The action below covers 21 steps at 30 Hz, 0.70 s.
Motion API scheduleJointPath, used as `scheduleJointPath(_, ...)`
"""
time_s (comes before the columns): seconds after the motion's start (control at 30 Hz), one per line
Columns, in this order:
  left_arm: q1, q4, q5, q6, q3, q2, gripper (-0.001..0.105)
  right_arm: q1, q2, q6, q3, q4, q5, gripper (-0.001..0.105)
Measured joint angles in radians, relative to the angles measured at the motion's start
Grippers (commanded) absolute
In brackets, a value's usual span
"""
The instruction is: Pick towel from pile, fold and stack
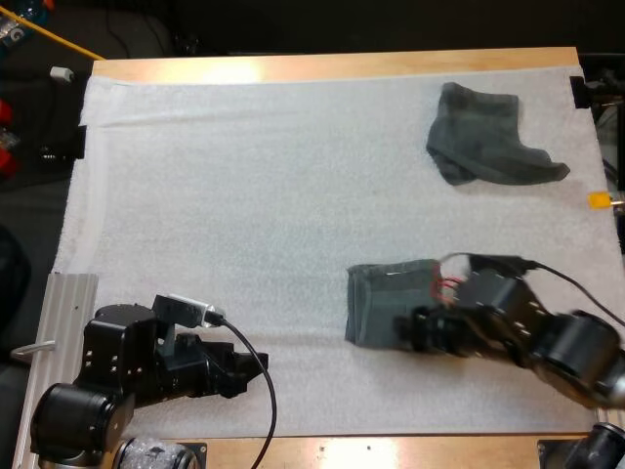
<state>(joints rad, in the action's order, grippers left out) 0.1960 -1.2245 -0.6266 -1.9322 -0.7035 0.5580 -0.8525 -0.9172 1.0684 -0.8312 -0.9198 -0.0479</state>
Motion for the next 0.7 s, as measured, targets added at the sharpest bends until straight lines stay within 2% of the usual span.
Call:
scheduleJointPath(0.1,0.0,0.0,0.0,0.003,0.0,0.0,0.062,0.0,0.082,0.0,0.0,-0.065,0.019,0.071)
scheduleJointPath(0.23,0.0,0.004,0.0,0.003,0.0,0.0,0.072,0.0,0.181,0.0,-0.001,-0.114,0.024,0.071)
scheduleJointPath(0.53,0.0,0.042,0.0,0.003,0.028,0.027,0.072,0.0,0.362,0.0,-0.007,-0.131,0.042,0.071)
scheduleJointPath(0.7,0.001,0.096,-0.035,-0.014,0.05,0.076,0.072,0.0,0.386,0.0,-0.007,-0.131,0.095,0.071)
